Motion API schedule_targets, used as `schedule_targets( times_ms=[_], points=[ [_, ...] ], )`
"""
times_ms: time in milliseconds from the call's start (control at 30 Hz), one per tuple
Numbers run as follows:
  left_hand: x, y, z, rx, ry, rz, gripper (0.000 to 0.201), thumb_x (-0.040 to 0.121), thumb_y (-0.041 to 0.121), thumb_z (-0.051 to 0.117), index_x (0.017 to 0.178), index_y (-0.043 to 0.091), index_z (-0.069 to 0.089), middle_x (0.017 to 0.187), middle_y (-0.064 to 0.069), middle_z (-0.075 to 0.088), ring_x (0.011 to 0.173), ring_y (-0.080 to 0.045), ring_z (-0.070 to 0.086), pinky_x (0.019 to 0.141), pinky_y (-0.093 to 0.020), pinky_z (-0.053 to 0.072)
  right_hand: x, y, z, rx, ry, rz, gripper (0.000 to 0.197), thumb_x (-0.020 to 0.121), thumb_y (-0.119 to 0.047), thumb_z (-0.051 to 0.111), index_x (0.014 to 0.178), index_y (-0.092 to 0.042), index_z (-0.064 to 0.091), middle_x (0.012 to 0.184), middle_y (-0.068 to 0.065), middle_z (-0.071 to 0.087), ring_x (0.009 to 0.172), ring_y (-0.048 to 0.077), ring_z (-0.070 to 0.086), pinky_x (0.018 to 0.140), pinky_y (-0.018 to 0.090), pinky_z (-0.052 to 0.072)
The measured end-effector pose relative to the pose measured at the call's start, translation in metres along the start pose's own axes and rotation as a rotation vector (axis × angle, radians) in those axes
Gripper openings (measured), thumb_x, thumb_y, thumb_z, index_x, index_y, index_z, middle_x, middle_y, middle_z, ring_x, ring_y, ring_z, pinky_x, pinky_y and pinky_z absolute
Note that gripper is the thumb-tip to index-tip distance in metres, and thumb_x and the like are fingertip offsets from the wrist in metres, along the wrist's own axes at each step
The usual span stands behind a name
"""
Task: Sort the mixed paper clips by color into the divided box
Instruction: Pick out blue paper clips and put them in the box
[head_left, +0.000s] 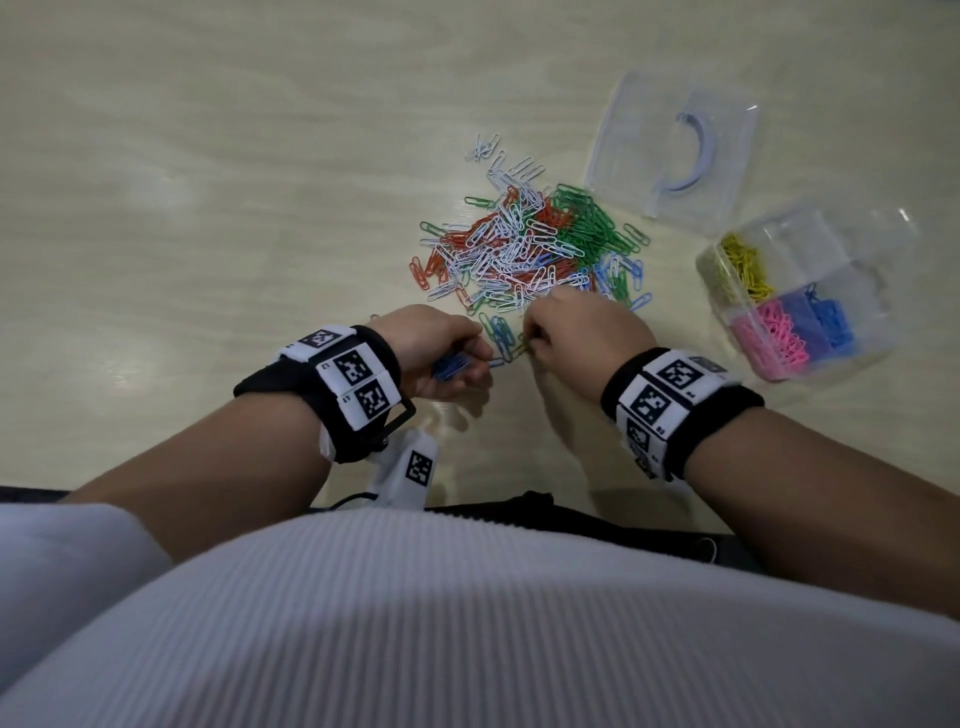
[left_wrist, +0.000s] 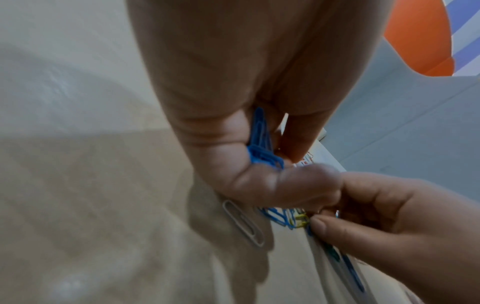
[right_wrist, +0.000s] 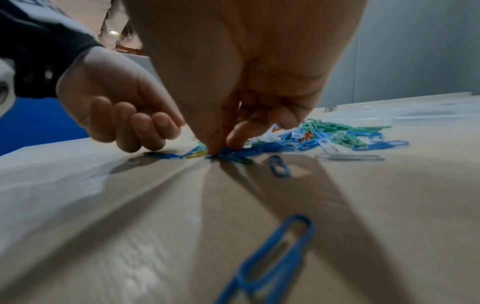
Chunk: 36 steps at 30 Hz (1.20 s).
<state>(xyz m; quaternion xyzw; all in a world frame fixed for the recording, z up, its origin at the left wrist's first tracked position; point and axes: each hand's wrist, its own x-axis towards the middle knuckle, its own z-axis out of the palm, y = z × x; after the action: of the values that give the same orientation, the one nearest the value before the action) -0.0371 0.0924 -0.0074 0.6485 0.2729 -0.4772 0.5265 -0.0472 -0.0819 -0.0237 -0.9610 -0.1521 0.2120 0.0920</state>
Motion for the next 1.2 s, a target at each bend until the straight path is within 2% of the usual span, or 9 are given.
schedule_targets(
  times_ms=[233, 333, 400, 500, 667, 800, 933, 1067, 1200],
  points=[
    [-0.002, 0.003, 0.005, 0.011, -0.008, 0.011, 0.033, 0.101, 0.024, 0.042, 0.078, 0.006, 0.059, 0.050, -0.007, 0.057, 0.039, -0.013, 0.054, 0.041, -0.018, 0.048, -0.002, 0.007, -0.001, -0.117, 0.016, 0.040, 0.020, 0.090, -0.022, 0.048, 0.107, -0.017, 0.056, 0.109, 0.006, 0.059, 0.098, 0.029, 0.058, 0.080, 0.035, 0.040],
    [-0.001, 0.001, 0.001, -0.035, -0.009, 0.004, 0.035, 0.101, 0.023, 0.040, 0.077, 0.005, 0.057, 0.050, -0.009, 0.056, 0.040, -0.015, 0.053, 0.040, -0.018, 0.047, -0.001, 0.009, -0.005, -0.098, 0.055, 0.057, 0.018, 0.090, -0.022, 0.048, 0.105, -0.017, 0.056, 0.107, 0.006, 0.059, 0.095, 0.030, 0.058, 0.077, 0.036, 0.039],
    [-0.001, -0.001, -0.001, -0.053, -0.006, -0.008, 0.036, 0.101, 0.024, 0.039, 0.076, 0.006, 0.057, 0.050, -0.010, 0.055, 0.042, -0.016, 0.054, 0.039, -0.018, 0.045, 0.001, 0.000, -0.006, -0.036, 0.065, 0.025, 0.019, 0.091, -0.029, 0.049, 0.103, -0.017, 0.057, 0.108, 0.006, 0.058, 0.096, 0.031, 0.058, 0.077, 0.036, 0.040],
    [-0.002, -0.003, -0.004, -0.050, 0.016, -0.019, 0.036, 0.101, 0.024, 0.038, 0.075, 0.007, 0.056, 0.049, -0.008, 0.055, 0.043, -0.015, 0.054, 0.037, -0.017, 0.043, 0.006, -0.018, -0.001, 0.014, -0.017, 0.017, 0.032, 0.090, -0.043, 0.055, 0.108, -0.017, 0.056, 0.112, 0.005, 0.057, 0.102, 0.028, 0.058, 0.084, 0.037, 0.044],
    [-0.001, -0.006, -0.010, -0.053, 0.018, -0.028, 0.037, 0.101, 0.025, 0.039, 0.075, 0.007, 0.057, 0.049, -0.005, 0.054, 0.042, -0.011, 0.053, 0.040, -0.015, 0.044, 0.011, -0.022, 0.005, 0.004, -0.013, 0.045, 0.020, 0.090, -0.025, 0.050, 0.105, -0.015, 0.059, 0.110, 0.008, 0.059, 0.101, 0.031, 0.059, 0.082, 0.037, 0.047],
    [0.001, -0.005, -0.013, -0.084, -0.013, -0.038, 0.036, 0.100, 0.024, 0.040, 0.073, 0.007, 0.057, 0.053, -0.008, 0.053, 0.049, -0.015, 0.052, 0.041, -0.017, 0.044, 0.009, -0.016, -0.001, -0.050, -0.034, 0.049, 0.023, 0.089, -0.029, 0.053, 0.106, -0.016, 0.059, 0.111, 0.006, 0.060, 0.100, 0.029, 0.060, 0.081, 0.035, 0.044],
    [0.002, -0.001, -0.009, -0.082, -0.026, -0.021, 0.033, 0.099, 0.022, 0.040, 0.073, 0.007, 0.055, 0.053, -0.009, 0.052, 0.045, -0.016, 0.051, 0.041, -0.017, 0.044, 0.008, -0.009, -0.004, -0.034, -0.026, 0.085, 0.018, 0.088, -0.028, 0.051, 0.101, -0.019, 0.059, 0.107, 0.004, 0.060, 0.095, 0.028, 0.060, 0.076, 0.034, 0.044],
    [0.002, 0.001, -0.008, -0.037, -0.003, -0.018, 0.034, 0.099, 0.024, 0.040, 0.074, 0.008, 0.056, 0.049, -0.007, 0.055, 0.062, -0.019, 0.056, 0.046, -0.018, 0.047, 0.008, -0.002, -0.007, 0.020, 0.045, 0.124, 0.018, 0.090, -0.025, 0.048, 0.101, -0.016, 0.059, 0.105, 0.006, 0.058, 0.091, 0.029, 0.059, 0.073, 0.035, 0.042],
    [0.004, -0.001, -0.008, -0.045, -0.005, -0.029, 0.034, 0.100, 0.025, 0.040, 0.075, 0.008, 0.057, 0.051, -0.008, 0.055, 0.069, -0.022, 0.055, 0.046, -0.018, 0.046, 0.005, -0.002, -0.008, 0.039, 0.123, 0.109, 0.019, 0.088, -0.023, 0.051, 0.107, -0.018, 0.055, 0.108, 0.005, 0.055, 0.091, 0.031, 0.058, 0.071, 0.035, 0.040]
  ],
)
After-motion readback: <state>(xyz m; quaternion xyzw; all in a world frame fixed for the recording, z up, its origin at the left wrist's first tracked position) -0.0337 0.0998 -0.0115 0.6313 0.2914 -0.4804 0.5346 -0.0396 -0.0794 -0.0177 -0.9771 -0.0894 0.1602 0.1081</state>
